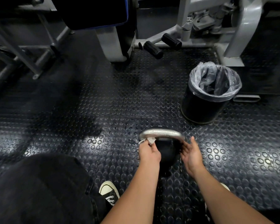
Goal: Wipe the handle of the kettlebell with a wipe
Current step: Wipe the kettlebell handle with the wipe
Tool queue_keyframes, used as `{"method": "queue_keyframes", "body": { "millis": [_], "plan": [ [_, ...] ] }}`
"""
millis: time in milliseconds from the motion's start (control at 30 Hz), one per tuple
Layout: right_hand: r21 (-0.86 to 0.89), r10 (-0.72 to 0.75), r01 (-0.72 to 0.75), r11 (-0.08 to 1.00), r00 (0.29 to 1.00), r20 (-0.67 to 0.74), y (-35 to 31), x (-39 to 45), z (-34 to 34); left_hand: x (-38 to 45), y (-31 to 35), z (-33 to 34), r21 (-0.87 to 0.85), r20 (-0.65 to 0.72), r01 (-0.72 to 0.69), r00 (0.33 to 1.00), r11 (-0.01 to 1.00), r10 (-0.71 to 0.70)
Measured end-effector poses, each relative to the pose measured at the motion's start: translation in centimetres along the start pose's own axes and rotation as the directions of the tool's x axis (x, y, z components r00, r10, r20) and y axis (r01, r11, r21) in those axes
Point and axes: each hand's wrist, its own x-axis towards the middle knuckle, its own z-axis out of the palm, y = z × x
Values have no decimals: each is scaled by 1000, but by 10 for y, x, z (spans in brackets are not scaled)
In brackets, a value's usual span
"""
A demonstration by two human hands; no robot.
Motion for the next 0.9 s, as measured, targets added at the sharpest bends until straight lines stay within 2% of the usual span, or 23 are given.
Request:
{"method": "queue_keyframes", "body": {
  "millis": [67,100,133,167,200,233,333,433,467,533,567,633,667,700,733,800,833,867,900],
  "plan": [
    [-4,-7,7,1000,1000,-1,0,0,0,4,-2,1,-106,37,16,999,994,-12],
    [-3,-8,8,1000,1000,3,-1,-1,1,4,0,-2,-28,74,11,997,1000,-9],
    [-2,-7,7,1000,1000,4,-1,-1,1,0,0,-5,100,96,-60,994,993,50],
    [1,-5,5,1000,1000,4,0,-1,1,-1,2,-9,85,52,-83,996,993,78],
    [3,-3,3,1000,1000,3,0,-1,1,2,2,-11,-18,43,-24,999,1000,25],
    [9,-1,1,1000,1000,2,0,0,1,3,4,-7,46,30,-78,997,996,76],
    [21,-1,1,1000,1000,7,-1,0,1,-7,4,1,86,36,-30,999,996,27],
    [21,-5,5,1000,1000,6,0,0,0,-9,6,0,37,-4,37,999,999,-37],
    [21,-4,4,1000,1000,6,1,0,-1,-12,6,-4,22,21,38,999,999,-39],
    [19,-2,2,1000,1000,13,2,1,-1,-9,7,-7,-34,-26,43,999,998,-44],
    [16,0,0,1000,1000,16,3,1,-1,-5,8,-8,-111,19,72,997,991,-71],
    [8,-1,1,1000,1000,11,2,2,-1,3,9,-8,-65,22,5,1000,998,-4],
    [3,-3,3,1000,1000,10,2,2,-1,1,11,-4,64,11,-40,999,997,39],
    [1,-6,6,1000,1000,9,2,2,-1,-2,8,-3,282,-31,-145,987,948,160],
    [3,-5,5,1000,1000,8,2,1,-2,-1,8,-8,248,-48,-142,986,958,159],
    [6,-6,6,1000,1000,10,3,2,-2,-3,6,-9,82,89,-61,995,995,54],
    [3,-10,10,1000,1000,12,3,1,-2,-1,7,-11,20,77,-18,997,1000,16],
    [-3,-10,10,1000,1000,13,3,1,-2,-1,8,-10,100,103,-18,995,995,7],
    [-10,-11,11,1000,1000,13,3,0,-1,-2,9,-8,284,110,-70,993,956,41]
  ]
}}
